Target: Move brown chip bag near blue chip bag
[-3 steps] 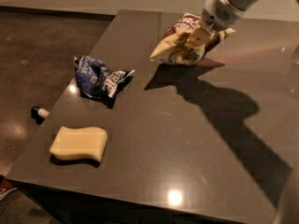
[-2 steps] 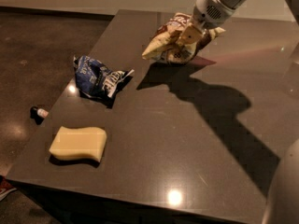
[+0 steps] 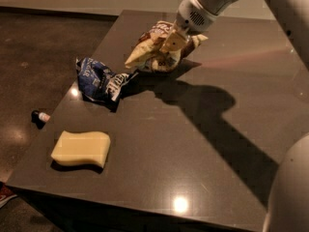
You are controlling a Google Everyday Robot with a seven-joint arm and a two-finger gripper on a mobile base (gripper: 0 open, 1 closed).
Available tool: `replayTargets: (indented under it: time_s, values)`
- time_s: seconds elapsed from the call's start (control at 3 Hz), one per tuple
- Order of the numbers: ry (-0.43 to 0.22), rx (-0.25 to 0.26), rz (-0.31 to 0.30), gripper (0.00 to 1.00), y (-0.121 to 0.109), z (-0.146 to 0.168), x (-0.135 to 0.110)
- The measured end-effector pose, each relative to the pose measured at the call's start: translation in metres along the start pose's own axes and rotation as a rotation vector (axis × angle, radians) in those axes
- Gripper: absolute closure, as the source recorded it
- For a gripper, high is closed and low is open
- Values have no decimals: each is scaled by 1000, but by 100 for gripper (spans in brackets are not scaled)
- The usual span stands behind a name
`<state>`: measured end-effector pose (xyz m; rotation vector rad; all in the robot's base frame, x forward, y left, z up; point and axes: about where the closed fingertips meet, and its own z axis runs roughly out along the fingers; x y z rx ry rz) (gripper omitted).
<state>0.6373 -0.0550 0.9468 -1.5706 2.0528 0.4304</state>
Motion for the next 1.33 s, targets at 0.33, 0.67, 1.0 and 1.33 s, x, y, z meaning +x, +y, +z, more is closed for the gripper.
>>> replayTargets:
  time_s: [0.33,0.67,1.0,1.33]
  values:
    - [-11,-46,-27,53,13,21,-16]
    - [-34,-52,-13,30,17,29,-17]
    - [-34,-55,-14,6,18,32,-17]
    - [-34,-57,-14,0,18,34,-18]
